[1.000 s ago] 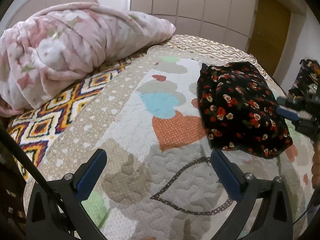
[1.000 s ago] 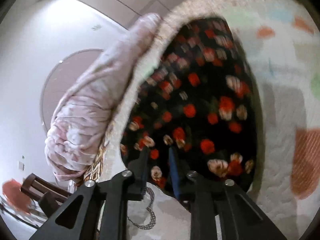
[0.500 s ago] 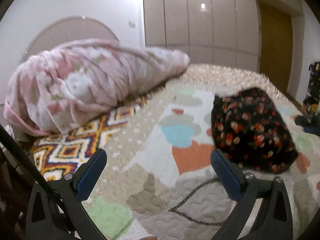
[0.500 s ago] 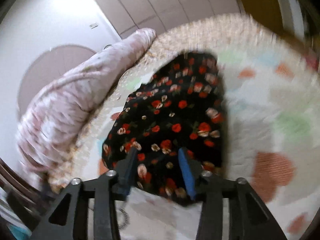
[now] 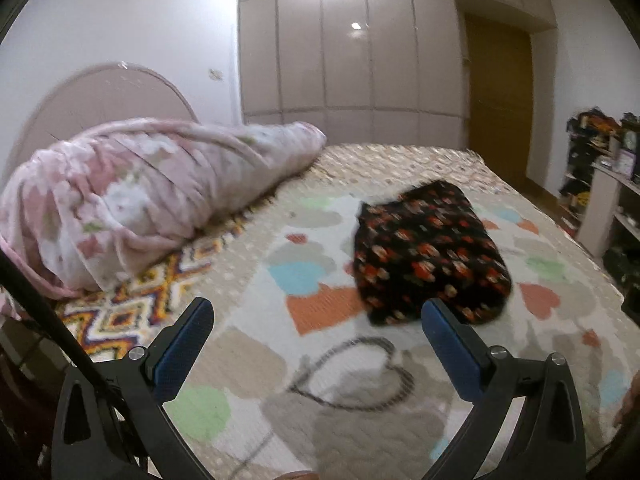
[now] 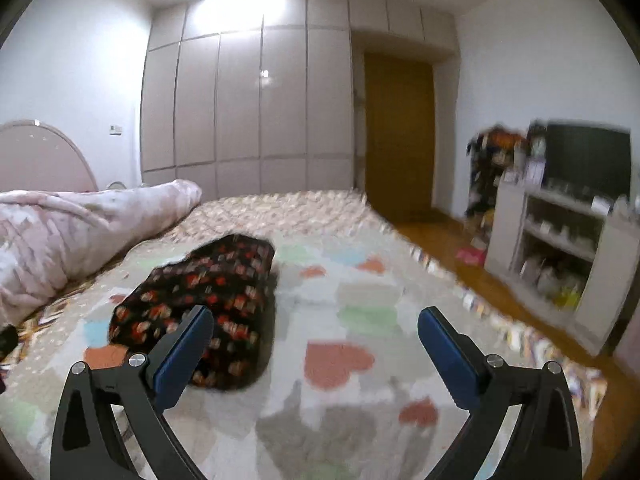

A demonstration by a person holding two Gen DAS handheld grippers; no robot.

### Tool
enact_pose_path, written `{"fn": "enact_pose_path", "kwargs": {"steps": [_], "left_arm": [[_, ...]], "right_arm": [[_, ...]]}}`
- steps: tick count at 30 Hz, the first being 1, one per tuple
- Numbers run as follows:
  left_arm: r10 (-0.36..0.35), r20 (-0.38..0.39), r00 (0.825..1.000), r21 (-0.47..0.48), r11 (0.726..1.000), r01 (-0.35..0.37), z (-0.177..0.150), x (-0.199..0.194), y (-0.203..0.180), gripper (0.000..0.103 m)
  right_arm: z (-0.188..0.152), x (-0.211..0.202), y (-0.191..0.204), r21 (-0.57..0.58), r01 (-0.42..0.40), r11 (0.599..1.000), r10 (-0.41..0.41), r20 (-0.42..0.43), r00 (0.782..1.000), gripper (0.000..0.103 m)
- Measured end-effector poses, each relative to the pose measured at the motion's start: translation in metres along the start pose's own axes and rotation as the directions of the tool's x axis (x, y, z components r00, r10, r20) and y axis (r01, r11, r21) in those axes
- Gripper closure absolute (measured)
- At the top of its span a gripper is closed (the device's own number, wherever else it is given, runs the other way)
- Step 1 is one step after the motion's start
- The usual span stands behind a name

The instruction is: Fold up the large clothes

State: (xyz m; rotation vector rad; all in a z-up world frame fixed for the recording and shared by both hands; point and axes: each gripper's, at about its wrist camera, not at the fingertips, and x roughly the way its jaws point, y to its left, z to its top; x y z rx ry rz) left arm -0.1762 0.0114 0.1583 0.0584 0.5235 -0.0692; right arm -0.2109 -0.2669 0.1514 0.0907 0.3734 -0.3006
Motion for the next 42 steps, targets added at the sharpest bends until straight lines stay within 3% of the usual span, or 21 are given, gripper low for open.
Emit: {"fn": "enact_pose_path", "kwargs": {"steps": [3,7,10,19,24,42], "left_arm": [[-0.026,-0.051,0.998,-0.01,1.0,0.026,-0.007,0.002,-0.002,0.0],[-0.045,-0.116,0.992,-0.006,0.999,0.045,-0.018,0.008,-0.006,0.0],[-0.063,-0.157,0.986,0.0,0.998,0.063,-0.025,0.015,-0.007,0.0],[-0.082,-0.24,0.967,-0.02,0.997,0.079,-0.043,0.03,-0.004,0.0],[-0.091,-0.261,0.961,-0.03,0.996,0.086,-0.047,0.031,-0.003,0.0],[-0.091,-0.337,0.937,-0.039,0.996,0.083,-0.06,0.045,-0.004,0.0]], "right_arm": [[-0.008,-0.01,-0.01,0.031,0.016,0.999,-0.015,-0.005,1.0,0.0],[-0.019,0.0,-0.013,0.024,0.02,1.0,-0.017,-0.123,0.992,0.0],[-0.035,0.013,-0.009,0.002,-0.002,1.0,0.002,-0.239,0.971,0.0],[-0.071,0.043,0.013,-0.033,-0.023,0.999,0.008,-0.396,0.918,0.0],[-0.079,0.044,0.018,-0.05,-0.019,0.999,-0.003,-0.422,0.907,0.0],[-0.091,0.041,0.05,-0.173,-0.029,0.985,-0.05,-0.439,0.897,0.0]]}}
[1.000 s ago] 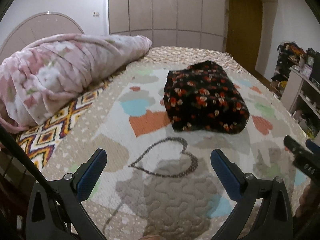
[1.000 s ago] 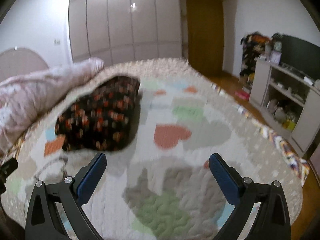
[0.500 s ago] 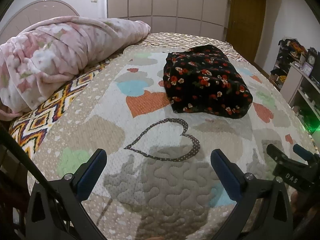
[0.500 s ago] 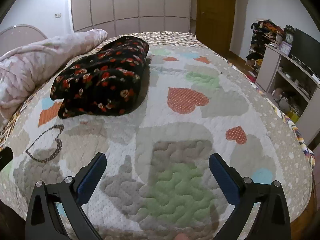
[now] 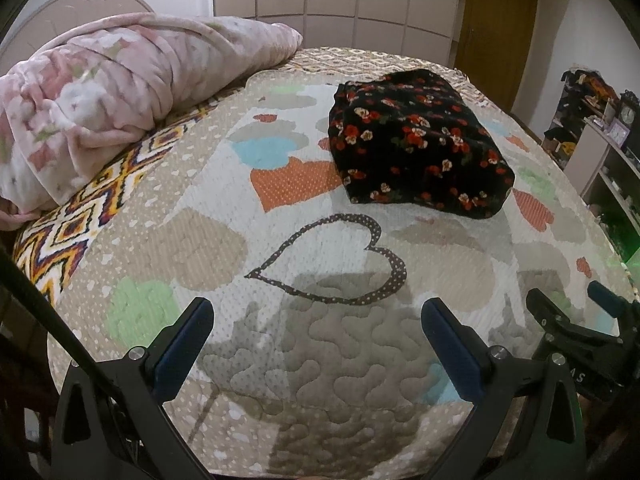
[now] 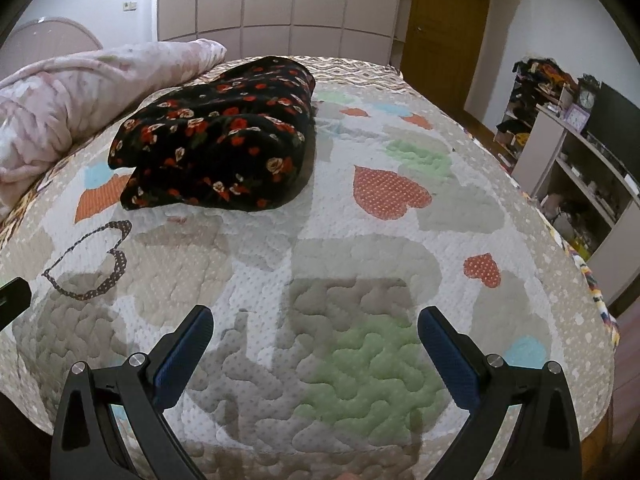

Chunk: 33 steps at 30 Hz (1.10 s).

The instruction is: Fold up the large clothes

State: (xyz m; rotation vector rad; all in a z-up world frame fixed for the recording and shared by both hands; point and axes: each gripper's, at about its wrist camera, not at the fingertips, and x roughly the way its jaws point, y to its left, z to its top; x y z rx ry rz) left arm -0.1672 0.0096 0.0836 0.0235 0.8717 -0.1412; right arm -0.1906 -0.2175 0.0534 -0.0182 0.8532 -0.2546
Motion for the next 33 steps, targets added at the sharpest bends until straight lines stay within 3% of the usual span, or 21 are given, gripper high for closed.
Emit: {"fn": "enact_pose_path", "kwargs": {"steps": [18,33], "left_arm": [[-0.002,-0.036,0.999,-0.007,1.0,0.002,-0.006,0.007,0.001,0.0],[0.003,-0.045,0.999,-0.016,1.0,-0.003,-0.008,0.01,0.004,0.0]], "right_arm": [[-0.006,0.0,0.021,-0.062,0.002,0.998,-0.002,-0.013,1.0,0.0],[-0.007,0.004,0.02,-0.047,0.021,0.999,-0.023,-0.036,0.999,0.0]]}}
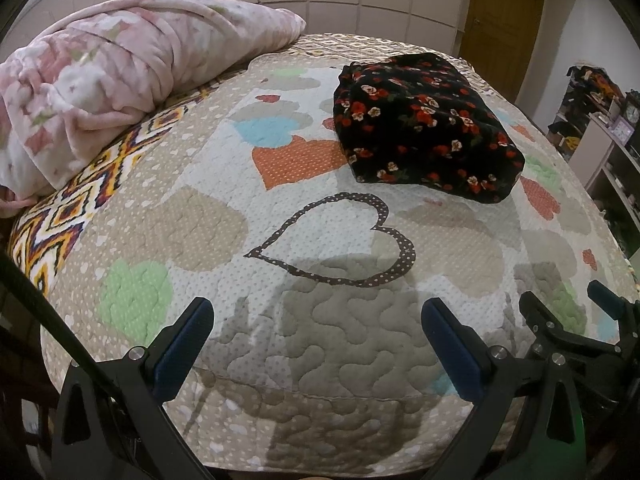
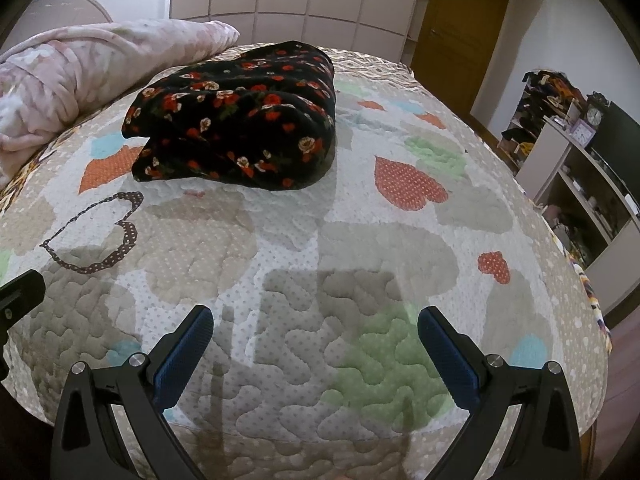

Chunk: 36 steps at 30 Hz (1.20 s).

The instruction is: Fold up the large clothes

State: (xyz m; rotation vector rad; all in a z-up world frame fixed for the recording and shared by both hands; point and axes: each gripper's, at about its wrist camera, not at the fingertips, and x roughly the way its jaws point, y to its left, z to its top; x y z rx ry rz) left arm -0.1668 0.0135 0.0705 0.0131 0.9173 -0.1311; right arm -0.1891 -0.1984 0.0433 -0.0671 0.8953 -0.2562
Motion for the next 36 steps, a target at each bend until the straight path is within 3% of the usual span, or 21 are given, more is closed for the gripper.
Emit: {"fn": "enact_pose_path", "kwargs": {"steps": [9,36], "left_arm": [[0.007,-0.002,1.0,0.005,1.0,-0.007,-0.001,0.001,-0.001,0.0],[0.044,-0.009,0.999,-0.001,0.999,-0.044,-0.001,0.004,0.003,0.0]], "right_arm": [[0.0,-0.001,-0.001,0.007,0.03,1.0,-0.03,-0.001,1.0,0.0],[0.001,-0.006,0.004,0.011,0.009,1.0,-0.009,0.021,1.0,0.0]]}}
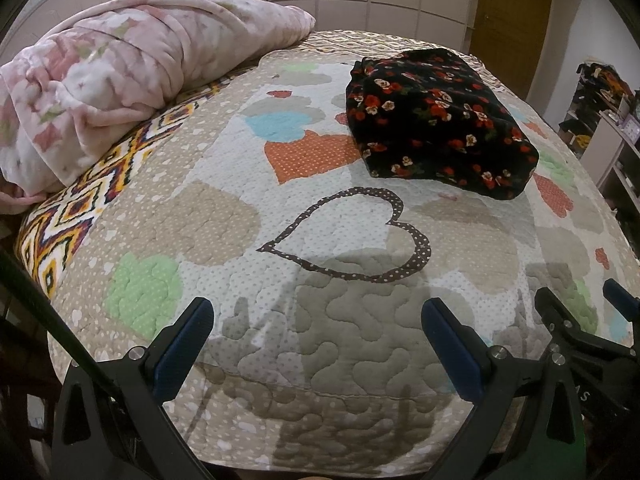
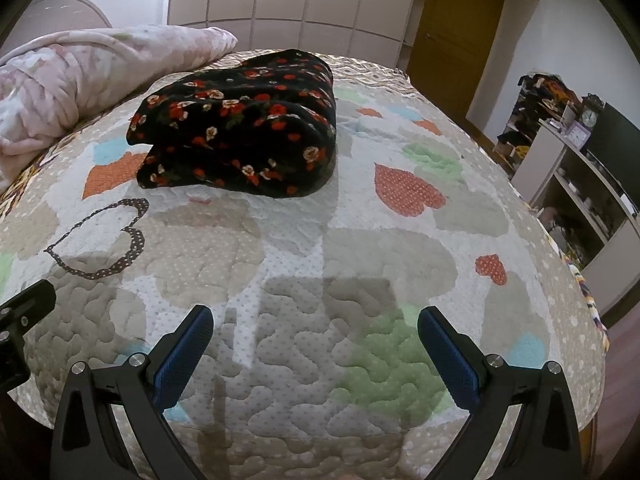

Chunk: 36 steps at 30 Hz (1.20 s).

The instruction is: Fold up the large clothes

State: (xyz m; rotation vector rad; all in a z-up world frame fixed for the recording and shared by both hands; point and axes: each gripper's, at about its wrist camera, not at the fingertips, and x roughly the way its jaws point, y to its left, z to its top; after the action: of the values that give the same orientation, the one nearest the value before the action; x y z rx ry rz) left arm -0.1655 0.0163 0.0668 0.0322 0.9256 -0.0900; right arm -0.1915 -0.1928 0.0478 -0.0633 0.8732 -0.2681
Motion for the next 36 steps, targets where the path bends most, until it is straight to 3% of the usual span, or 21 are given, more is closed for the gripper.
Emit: {"fn": "enact_pose_path", "kwargs": {"steps": [36], "left_arm": [[-0.004,-0.01,1.0,-0.014,1.0,0.004,-0.0013,0.0044,0.0034,0.0]], "right_arm": [[0.001,0.0093,-0.0082,0.034,0.028,0.999,-0.027,-0.034,0.999,0.0]]}}
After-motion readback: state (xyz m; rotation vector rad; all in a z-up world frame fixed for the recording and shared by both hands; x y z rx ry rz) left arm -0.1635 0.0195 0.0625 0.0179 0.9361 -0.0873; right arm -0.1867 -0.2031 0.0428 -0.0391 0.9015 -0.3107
